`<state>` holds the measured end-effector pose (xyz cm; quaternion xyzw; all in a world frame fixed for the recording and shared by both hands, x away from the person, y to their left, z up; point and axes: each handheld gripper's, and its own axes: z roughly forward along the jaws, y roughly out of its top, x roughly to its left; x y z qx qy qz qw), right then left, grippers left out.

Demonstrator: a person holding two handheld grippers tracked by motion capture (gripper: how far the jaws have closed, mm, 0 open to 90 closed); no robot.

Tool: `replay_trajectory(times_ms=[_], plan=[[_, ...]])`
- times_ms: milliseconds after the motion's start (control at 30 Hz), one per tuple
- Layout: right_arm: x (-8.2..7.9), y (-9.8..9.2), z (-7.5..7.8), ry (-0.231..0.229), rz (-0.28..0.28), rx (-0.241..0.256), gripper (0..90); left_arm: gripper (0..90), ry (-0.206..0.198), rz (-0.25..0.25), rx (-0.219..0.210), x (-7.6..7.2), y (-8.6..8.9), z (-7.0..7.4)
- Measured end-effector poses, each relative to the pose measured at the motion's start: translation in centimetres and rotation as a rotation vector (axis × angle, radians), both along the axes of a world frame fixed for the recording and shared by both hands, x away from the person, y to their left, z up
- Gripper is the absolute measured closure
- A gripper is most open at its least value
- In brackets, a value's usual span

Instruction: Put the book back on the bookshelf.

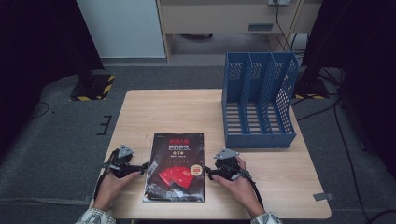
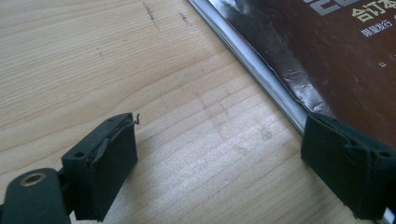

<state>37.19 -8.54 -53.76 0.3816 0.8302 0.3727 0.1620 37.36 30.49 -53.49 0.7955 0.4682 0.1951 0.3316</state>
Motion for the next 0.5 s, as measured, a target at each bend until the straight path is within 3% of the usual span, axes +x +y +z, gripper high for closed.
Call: replay_trajectory(times_ms=[100,133,200,367,500], plan=[[0.0,0.1,0.1,0.009,0.004,0.004,25.9,12.0,0.018,-0.006,-0.007,-0.1,0.0,0.2],[-0.3,0.4,0.4,0.019,0.025,0.032,29.0,14.9,0.033,0.003,-0.032,-0.3,0.1,0.5],[-0.5,0.7,0.6,0.010,0.034,0.035,30.1,19.7,0.033,0.005,-0.041,-0.5,0.2,0.8],[-1.8,2.2,1.3,-0.003,0.120,0.054,30.2,26.0,0.028,0.006,-0.094,-2.3,-1.0,2.5],[-2.2,2.7,1.3,0.007,0.158,0.051,25.1,25.3,0.041,-0.031,-0.076,-2.8,-2.2,2.7]])
